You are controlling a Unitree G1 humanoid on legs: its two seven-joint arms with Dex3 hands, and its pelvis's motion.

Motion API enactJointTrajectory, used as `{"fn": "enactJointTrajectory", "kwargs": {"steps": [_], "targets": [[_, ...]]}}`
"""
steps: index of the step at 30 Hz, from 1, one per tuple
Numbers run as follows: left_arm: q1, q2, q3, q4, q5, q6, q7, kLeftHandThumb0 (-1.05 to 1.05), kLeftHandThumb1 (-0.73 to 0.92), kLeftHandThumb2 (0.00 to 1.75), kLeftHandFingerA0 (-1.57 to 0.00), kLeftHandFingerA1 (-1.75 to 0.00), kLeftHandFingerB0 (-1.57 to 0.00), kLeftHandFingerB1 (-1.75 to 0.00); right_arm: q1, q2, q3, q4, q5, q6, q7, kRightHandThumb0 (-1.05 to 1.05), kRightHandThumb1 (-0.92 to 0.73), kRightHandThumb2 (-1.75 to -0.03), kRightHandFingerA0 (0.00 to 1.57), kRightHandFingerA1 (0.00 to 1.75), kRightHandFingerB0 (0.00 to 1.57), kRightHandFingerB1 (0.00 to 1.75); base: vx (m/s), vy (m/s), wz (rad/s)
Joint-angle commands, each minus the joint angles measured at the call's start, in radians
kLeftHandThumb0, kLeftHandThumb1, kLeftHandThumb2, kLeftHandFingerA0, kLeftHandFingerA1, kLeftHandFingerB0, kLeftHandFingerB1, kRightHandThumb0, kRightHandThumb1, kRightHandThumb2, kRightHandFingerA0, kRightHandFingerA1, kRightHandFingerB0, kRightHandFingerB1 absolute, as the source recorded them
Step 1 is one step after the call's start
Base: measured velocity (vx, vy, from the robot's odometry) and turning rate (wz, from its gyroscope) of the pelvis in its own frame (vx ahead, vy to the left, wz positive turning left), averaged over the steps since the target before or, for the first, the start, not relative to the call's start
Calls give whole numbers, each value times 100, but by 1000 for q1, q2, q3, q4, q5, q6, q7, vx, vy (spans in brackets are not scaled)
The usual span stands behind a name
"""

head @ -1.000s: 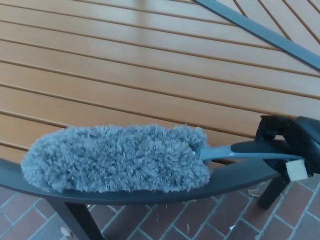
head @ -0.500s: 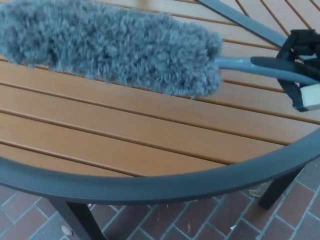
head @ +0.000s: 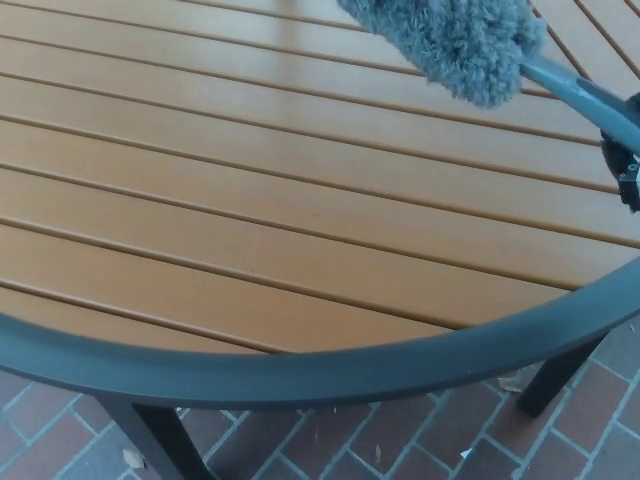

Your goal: The robot walks towards a desk kept outside and uses its right hand to up pick up the grey duster kept on it and uses it to clean the table by swiping it twice

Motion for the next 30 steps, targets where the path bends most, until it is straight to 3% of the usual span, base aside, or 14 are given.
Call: {"fn": "enactJointTrajectory", "kwargs": {"steps": [1,5,8,9,14,15,16,17,21,22,26,27,28,30], "targets": [[-6,1,7,-2,-1,-46,1,-73,41,78,-26,-45,-18,-39,31,-17,75,79,-71,-58,-119,-29,-64,-96,93,175,71,144,0,0,0],[-11,2,9,-4,-3,-45,-6,-74,41,78,-26,-45,-18,-39,45,-30,103,98,-67,-96,-139,-28,-66,-96,91,175,71,143,0,0,0],[-14,7,8,-4,0,-47,-9,-77,41,79,-25,-44,-17,-39,89,-60,204,126,-121,-191,-146,-31,-74,-89,91,175,73,153,0,0,0],[-13,8,6,-5,3,-51,-5,-74,42,79,-28,-45,-15,-39,97,-61,220,122,-127,-202,-148,-32,-83,-77,89,172,71,144,0,0,0],[-12,12,-7,-9,19,-59,15,-72,42,78,-27,-45,-19,-40,154,-86,338,90,-192,-249,-176,-34,-82,-73,85,165,72,126,0,0,0],[-12,12,-7,-10,18,-59,15,-73,42,79,-27,-45,-18,-40,155,-89,347,94,-192,-255,-182,-33,-81,-74,85,163,71,111,0,0,0],[-12,12,-7,-10,17,-60,14,-73,42,79,-27,-45,-18,-40,154,-91,351,98,-192,-259,-186,-33,-81,-74,85,163,71,111,0,0,0],[-13,13,-6,-9,15,-58,14,-72,42,78,-27,-45,-19,-40,158,-92,362,105,-195,-268,-189,-31,-80,-72,90,169,71,129,0,0,0],[-13,13,1,-12,2,-54,0,-74,41,79,-28,-45,-18,-39,183,-103,406,124,-214,-309,-203,-34,-78,-75,91,162,80,126,0,0,0],[-15,13,-2,-12,5,-53,2,-74,41,79,-29,-45,-19,-39,208,-108,421,122,-219,-319,-205,-30,-75,-82,90,164,73,91,0,0,0],[-18,11,5,-12,-4,-46,-5,-73,41,78,-29,-45,-19,-39,258,-124,451,115,-235,-358,-217,-28,-71,-85,91,163,76,100,0,0,0],[-18,12,3,-13,0,-50,2,-74,41,78,-30,-46,-19,-40,281,-134,475,99,-252,-360,-209,-31,-74,-80,90,158,75,84,0,0,0],[-19,13,1,-13,3,-49,4,-74,41,79,-29,-45,-19,-39,308,-141,487,79,-258,-368,-203,-31,-75,-78,88,168,72,132,0,0,0],[-21,14,1,-12,3,-45,4,-74,41,79,-29,-45,-19,-39,331,-146,492,61,-257,-380,-201,-31,-75,-78,88,168,72,132,0,0,0]]}}
